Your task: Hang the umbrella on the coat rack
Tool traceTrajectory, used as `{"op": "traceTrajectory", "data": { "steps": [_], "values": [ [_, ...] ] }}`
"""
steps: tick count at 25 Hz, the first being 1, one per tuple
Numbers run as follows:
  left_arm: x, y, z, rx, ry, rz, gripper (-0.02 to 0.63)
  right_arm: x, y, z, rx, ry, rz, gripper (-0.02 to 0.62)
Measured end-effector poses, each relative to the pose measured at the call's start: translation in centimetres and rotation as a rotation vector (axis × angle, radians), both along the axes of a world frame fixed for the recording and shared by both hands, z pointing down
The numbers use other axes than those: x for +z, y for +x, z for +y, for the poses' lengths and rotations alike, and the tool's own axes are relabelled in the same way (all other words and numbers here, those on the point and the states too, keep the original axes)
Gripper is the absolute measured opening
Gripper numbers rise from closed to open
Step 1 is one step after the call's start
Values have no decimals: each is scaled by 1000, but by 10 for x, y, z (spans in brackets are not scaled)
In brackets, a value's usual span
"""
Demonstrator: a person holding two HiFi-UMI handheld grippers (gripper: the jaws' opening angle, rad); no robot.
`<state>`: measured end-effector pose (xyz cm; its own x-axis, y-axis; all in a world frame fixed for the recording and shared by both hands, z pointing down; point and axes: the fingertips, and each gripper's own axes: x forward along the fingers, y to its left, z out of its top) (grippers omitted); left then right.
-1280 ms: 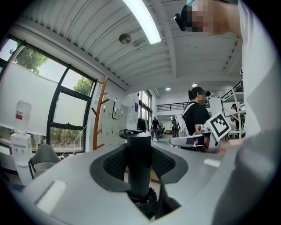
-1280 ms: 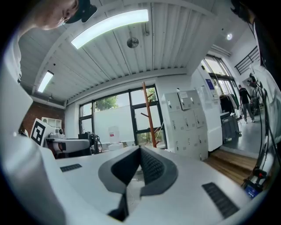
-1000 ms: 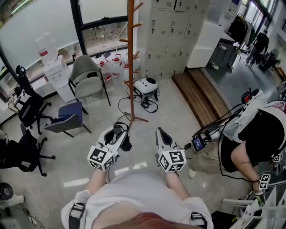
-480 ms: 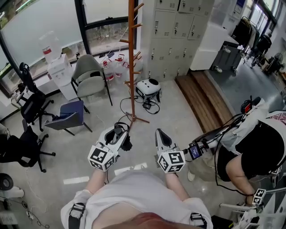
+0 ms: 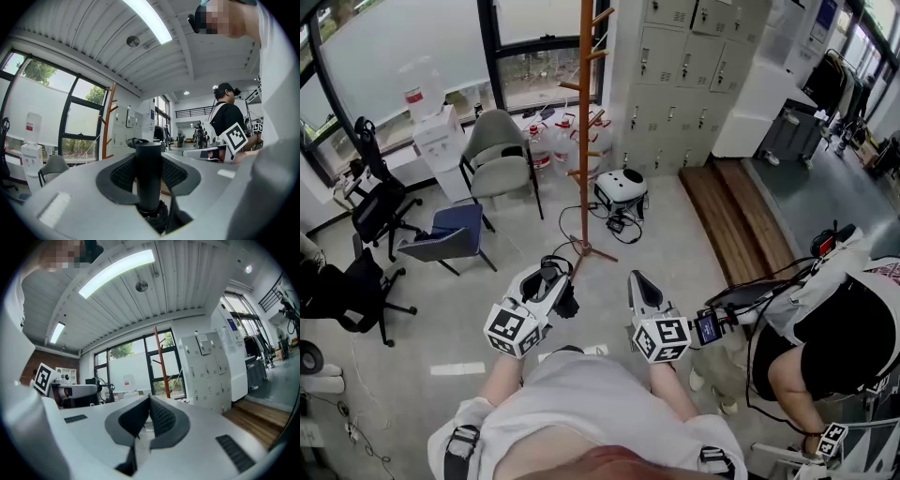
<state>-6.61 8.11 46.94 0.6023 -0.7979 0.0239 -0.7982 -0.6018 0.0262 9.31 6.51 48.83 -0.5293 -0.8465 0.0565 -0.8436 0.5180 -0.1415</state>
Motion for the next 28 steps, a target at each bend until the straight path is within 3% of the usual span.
{"op": "traceTrajectory", "data": {
  "steps": [7,13,20,28],
  "values": [
    [5,-1,-34,6,3,16,149,9,-3,-32,-10,-6,11,8],
    [14,-6,-93,50,3,28,150,16,-11,-89,18,-11,30,9],
    [16,-22,-187,162,-6,18,149,14,-35,-176,95,-19,36,9],
    [-6,-40,-287,303,72,-17,149,8,-61,-269,190,-9,23,8]
  ]
}}
